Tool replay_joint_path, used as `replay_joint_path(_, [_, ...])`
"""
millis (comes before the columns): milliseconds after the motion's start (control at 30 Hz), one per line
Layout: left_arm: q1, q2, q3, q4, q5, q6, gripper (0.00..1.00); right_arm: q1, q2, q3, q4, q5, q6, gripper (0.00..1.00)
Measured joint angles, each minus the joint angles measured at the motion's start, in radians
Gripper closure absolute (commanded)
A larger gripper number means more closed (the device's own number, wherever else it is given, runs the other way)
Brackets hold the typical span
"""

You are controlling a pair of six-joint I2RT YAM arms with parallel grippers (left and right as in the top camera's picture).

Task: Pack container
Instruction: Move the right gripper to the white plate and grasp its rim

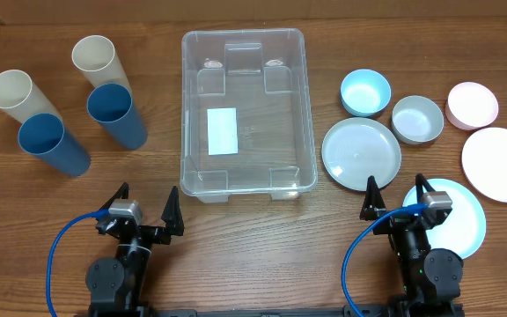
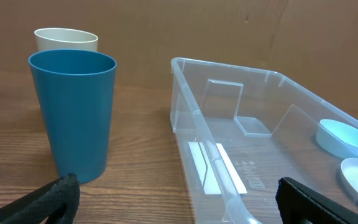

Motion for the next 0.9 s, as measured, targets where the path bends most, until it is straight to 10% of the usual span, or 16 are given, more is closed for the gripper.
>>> replay_joint_path(367, [0.000,0.000,0.000,0.000,0.000,0.000,0.00,0.000,0.124,0.391,-0.377,0.048,0.085,0.00])
replay_joint_path(633, [0.000,0.000,0.000,0.000,0.000,0.000,0.00,0.000,1.028,1.123,-0.965,-0.036,0.150,0.00])
replay_joint_path(900, [0.000,0.000,0.000,0.000,0.000,0.000,0.00,-0.014,1.545,1.238,-1.151,-0.064,0.194,0.00])
